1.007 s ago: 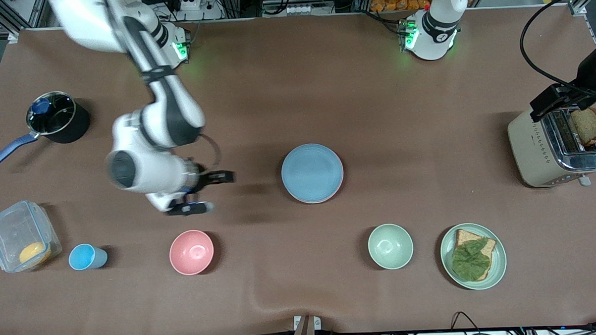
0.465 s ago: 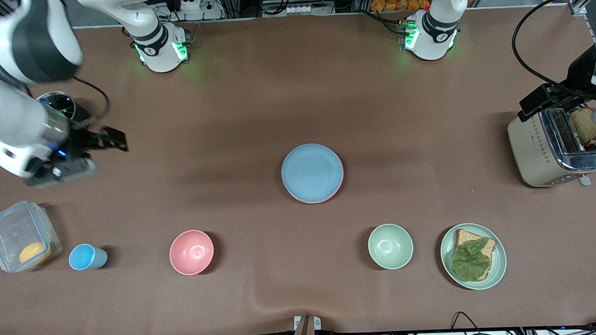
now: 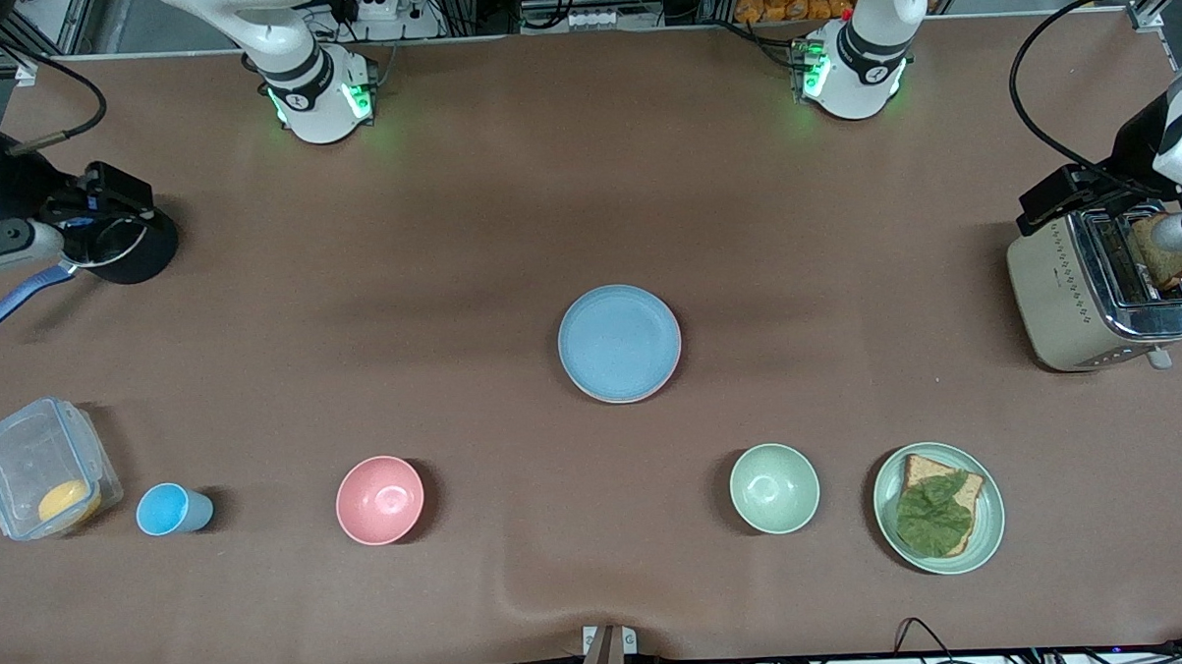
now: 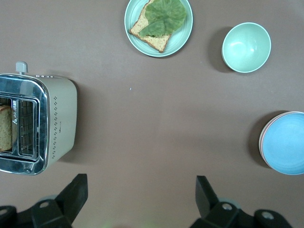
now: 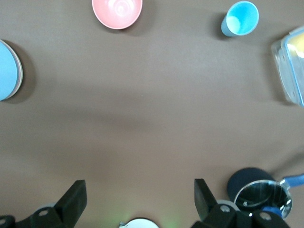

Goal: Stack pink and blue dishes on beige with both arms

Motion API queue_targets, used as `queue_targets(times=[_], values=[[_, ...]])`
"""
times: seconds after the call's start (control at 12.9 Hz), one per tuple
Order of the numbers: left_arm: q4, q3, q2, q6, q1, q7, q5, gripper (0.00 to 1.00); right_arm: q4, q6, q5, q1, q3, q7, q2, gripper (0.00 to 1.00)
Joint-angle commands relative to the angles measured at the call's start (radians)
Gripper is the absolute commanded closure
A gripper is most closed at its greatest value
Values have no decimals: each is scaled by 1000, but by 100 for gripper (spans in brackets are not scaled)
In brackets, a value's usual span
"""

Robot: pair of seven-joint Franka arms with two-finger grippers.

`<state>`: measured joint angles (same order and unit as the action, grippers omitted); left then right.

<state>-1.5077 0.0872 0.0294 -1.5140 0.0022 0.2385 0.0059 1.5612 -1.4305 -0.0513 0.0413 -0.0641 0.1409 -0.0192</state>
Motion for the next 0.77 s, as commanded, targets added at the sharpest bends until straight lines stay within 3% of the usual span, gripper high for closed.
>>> queue_targets(times=[0.0,0.7], values=[[4,-7,-8,23,-7,-22,-7,0,-26,25,25,31,-26,-47,-14,0],[6,-7,-8,23,-5,-24,-9,0,-29,1,54,46,-26,-47,-15,0]])
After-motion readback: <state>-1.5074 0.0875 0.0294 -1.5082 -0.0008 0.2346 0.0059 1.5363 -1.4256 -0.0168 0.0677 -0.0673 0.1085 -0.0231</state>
